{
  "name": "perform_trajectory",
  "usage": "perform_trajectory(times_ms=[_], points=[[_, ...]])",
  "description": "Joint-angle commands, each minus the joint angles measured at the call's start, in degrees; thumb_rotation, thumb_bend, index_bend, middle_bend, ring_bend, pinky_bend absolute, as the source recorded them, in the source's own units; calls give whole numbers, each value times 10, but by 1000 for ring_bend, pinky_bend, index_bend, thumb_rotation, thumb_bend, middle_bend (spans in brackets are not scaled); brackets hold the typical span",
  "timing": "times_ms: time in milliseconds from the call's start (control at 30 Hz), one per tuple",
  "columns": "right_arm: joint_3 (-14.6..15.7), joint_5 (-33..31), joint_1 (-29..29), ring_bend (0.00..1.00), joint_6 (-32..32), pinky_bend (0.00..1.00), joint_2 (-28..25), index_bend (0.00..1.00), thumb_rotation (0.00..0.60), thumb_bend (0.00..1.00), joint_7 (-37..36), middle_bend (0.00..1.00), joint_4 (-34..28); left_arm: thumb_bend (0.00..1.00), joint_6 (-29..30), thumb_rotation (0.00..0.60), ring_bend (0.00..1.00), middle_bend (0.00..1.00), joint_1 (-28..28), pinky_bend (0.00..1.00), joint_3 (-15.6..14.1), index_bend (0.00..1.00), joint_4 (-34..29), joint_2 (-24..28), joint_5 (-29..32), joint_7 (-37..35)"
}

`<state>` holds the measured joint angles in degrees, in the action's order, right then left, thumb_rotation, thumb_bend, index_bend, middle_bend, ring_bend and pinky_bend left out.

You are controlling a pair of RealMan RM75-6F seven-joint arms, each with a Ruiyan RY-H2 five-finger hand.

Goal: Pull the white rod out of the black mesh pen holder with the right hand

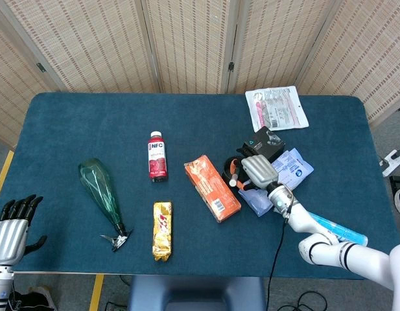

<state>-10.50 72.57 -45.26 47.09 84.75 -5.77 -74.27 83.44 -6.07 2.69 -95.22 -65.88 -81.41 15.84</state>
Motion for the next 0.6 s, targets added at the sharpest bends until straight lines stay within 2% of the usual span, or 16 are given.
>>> perform_trajectory(times_ms=[33,167,367,600], points=[[-5,0,5,129,14,92,2,605,600,327,-2,400,-1,246,1,600,161,150,0,136,0,166,1,0,0,-2],[-15,9,20,151,43,98,-4,656,600,327,-49,436,-15,246,1,600,161,150,1,136,-1,165,2,0,-1,-4],[-48,21,65,160,101,98,-30,669,600,327,-231,446,-56,246,3,600,161,150,0,136,-1,166,1,0,-7,-5],[-75,3,110,177,97,98,-93,669,600,327,-422,449,-125,246,7,600,161,150,-3,136,-2,165,-3,-1,-21,-5]])
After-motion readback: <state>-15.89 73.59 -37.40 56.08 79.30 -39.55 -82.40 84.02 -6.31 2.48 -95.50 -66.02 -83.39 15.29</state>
